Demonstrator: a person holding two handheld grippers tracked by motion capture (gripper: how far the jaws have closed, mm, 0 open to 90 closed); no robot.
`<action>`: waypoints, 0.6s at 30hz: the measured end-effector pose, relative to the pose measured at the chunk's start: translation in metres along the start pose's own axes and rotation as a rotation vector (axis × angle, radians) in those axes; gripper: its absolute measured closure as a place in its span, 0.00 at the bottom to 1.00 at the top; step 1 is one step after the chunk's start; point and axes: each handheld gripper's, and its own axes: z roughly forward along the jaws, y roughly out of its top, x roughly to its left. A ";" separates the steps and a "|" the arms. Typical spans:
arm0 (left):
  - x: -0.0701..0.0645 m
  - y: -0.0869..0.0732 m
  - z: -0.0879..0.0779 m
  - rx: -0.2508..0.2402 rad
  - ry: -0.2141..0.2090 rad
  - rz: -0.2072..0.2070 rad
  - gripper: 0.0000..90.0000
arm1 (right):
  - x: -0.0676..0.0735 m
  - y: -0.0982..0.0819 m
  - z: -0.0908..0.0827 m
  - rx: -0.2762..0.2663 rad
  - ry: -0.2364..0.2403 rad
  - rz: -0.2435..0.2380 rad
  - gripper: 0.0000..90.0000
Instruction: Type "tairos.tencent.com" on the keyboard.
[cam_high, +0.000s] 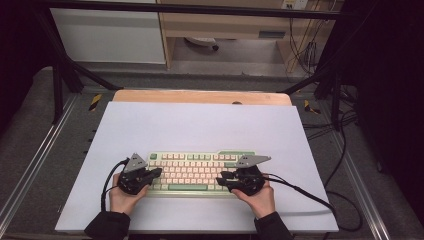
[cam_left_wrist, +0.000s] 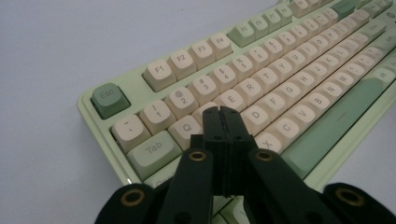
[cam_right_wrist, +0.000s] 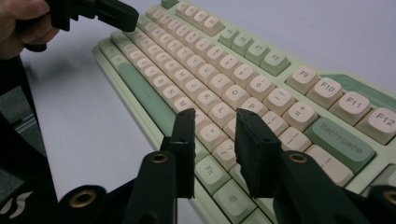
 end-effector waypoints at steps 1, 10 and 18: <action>0.000 0.000 0.000 0.000 0.000 0.001 1.00 | 0.000 0.001 0.002 -0.002 -0.003 0.010 0.79; 0.000 0.000 0.000 0.001 -0.001 0.000 1.00 | 0.003 0.012 0.016 -0.027 0.001 0.014 0.89; 0.000 0.000 0.000 -0.001 -0.002 0.000 1.00 | 0.009 0.021 0.038 -0.005 -0.018 0.002 0.98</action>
